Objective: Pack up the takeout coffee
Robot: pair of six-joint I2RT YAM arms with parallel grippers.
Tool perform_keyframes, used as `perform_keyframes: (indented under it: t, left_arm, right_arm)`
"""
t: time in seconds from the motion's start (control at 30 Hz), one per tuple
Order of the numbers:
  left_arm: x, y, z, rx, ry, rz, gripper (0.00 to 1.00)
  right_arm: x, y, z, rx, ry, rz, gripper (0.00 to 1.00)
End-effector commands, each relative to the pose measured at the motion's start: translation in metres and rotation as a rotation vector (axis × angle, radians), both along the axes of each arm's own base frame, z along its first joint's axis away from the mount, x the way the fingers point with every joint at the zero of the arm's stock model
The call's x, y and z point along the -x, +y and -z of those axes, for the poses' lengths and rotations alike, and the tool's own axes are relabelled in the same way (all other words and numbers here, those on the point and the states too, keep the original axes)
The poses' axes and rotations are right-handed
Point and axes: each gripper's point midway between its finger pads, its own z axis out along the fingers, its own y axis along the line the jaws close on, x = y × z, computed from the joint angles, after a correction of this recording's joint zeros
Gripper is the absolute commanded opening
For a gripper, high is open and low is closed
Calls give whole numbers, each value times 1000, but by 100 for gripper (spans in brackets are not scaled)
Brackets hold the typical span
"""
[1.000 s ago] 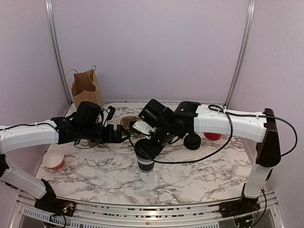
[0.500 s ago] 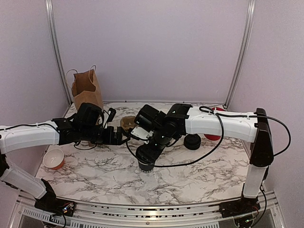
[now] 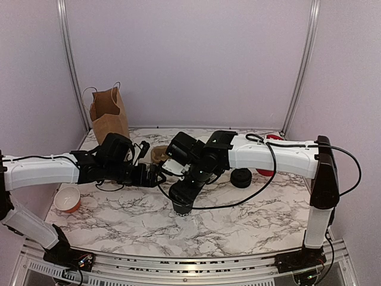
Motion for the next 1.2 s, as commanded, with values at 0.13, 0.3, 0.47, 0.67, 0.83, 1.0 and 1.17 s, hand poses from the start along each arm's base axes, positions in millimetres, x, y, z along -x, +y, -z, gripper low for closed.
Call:
perform_keyframes:
  t: [0.13, 0.3, 0.47, 0.67, 0.83, 1.0, 1.17]
  left_arm:
    - [9, -12, 12, -4, 10, 55, 99]
    - [9, -15, 11, -1, 7, 67, 99]
    - [10, -16, 10, 0, 3, 74, 99]
    - [10, -17, 8, 3, 0, 82, 99]
    - [11, -19, 6, 7, -1, 92, 99]
    - [12, -22, 3, 13, -3, 103, 99]
    - [13, -27, 2, 14, -3, 117, 99]
  right_arm:
    - [5, 5, 20, 35, 37, 2, 59]
    - [1, 8, 10, 14, 19, 17, 65]
    - [-3, 10, 2, -1, 0, 29, 74]
    - [-7, 10, -5, -12, -27, 44, 80]
    - [-10, 9, -11, -22, -45, 55, 83]
    - [-13, 9, -22, -46, -69, 67, 84]
    - [-16, 14, -45, -122, -94, 72, 84]
